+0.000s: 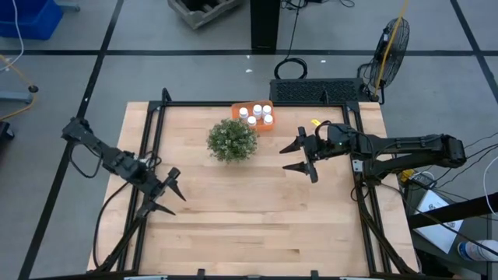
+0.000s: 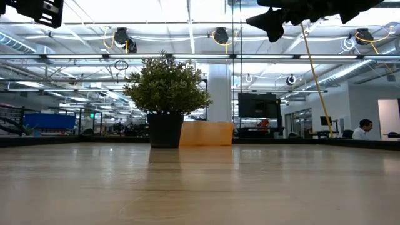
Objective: Pick and place pill bottles into a basket
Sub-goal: Return to Home Position
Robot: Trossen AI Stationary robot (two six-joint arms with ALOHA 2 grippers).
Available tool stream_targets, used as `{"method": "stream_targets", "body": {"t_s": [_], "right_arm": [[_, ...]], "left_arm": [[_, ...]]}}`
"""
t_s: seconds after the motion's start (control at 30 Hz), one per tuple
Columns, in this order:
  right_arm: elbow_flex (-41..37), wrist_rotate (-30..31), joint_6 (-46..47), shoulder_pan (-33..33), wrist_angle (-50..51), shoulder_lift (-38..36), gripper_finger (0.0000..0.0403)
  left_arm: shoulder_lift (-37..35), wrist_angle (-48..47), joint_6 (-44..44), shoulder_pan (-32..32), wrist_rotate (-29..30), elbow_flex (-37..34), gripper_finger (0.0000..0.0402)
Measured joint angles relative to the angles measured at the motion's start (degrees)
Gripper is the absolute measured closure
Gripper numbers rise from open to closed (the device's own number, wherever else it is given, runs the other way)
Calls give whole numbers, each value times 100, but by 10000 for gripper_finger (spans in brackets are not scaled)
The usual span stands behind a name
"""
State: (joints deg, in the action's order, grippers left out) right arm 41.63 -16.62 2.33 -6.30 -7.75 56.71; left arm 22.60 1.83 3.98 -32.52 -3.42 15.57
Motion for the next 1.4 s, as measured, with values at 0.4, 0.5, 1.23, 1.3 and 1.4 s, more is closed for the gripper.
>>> {"method": "stream_targets", "body": {"t_s": [0.4, 0.5, 1.23, 1.3, 1.4], "right_arm": [[0, 0, 111, 4, -93, 2, 151], [0, 0, 125, 4, -93, 2, 151], [-597, 278, 126, 1019, -1232, 4, 151], [-903, 308, 136, 1090, -1687, 2, 151], [-1369, 310, 197, 1202, -2082, 4, 151]], "left_arm": [[-1032, -207, 145, 33, 98, -546, 146], [-1468, -163, 160, 86, 92, -852, 146], [-2240, 50, -44, 250, -47, -1502, 146], [-2233, 126, -113, 250, -42, -1502, 146], [-2236, 130, -154, 250, -175, -1499, 146]]}}
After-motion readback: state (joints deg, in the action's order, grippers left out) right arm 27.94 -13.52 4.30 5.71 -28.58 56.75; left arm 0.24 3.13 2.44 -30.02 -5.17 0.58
